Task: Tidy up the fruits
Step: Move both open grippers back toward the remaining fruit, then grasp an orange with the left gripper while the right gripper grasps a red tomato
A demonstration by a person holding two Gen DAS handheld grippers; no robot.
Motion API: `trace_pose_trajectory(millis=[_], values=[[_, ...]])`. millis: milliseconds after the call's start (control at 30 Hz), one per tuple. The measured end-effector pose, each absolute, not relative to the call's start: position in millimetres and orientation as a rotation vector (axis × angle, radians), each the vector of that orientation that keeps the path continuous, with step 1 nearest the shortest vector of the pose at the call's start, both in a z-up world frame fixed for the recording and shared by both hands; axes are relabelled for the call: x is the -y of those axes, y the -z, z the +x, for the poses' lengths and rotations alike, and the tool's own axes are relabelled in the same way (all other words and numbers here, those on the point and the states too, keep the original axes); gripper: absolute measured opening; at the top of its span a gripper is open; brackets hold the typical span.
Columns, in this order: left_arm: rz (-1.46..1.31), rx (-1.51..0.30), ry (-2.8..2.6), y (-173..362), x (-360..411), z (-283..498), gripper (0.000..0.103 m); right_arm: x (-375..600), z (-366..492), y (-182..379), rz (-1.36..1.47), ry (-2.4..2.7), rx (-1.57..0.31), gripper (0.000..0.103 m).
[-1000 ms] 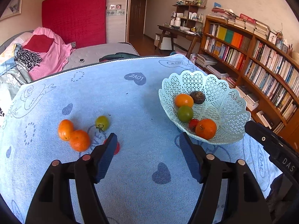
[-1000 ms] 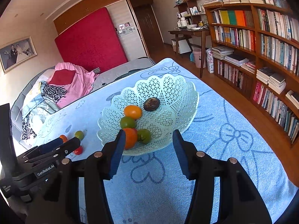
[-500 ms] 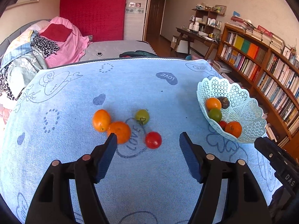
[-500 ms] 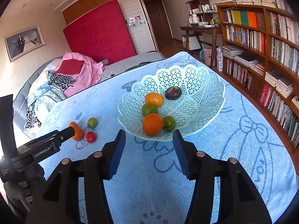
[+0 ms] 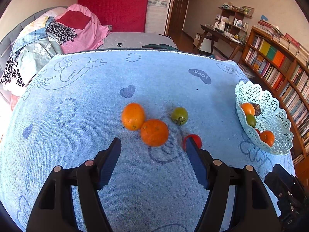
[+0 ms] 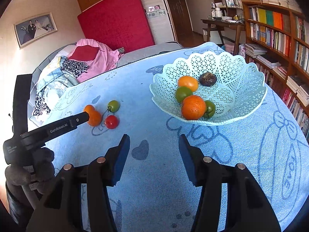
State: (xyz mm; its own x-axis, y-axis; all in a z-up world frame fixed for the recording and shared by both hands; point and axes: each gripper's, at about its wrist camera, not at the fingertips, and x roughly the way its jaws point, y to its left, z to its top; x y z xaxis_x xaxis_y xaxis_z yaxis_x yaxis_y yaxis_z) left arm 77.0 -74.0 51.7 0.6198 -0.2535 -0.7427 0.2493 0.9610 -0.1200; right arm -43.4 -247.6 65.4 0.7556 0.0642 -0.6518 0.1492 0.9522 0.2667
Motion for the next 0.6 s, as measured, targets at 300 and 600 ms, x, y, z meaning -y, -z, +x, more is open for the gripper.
trace_pose_trajectory(millis=[300,600], values=[[-0.012,-0.903,0.263,-37.2,72.5,97.6,0.069,226.5,-29.4,-55.4,0.255,-0.031,-0.769,0.054],[-0.005,-0.897,0.253,-34.0,82.1,110.7,0.069,217.8,-15.3,-45.2,0.25,-0.066,-0.816,0.054]])
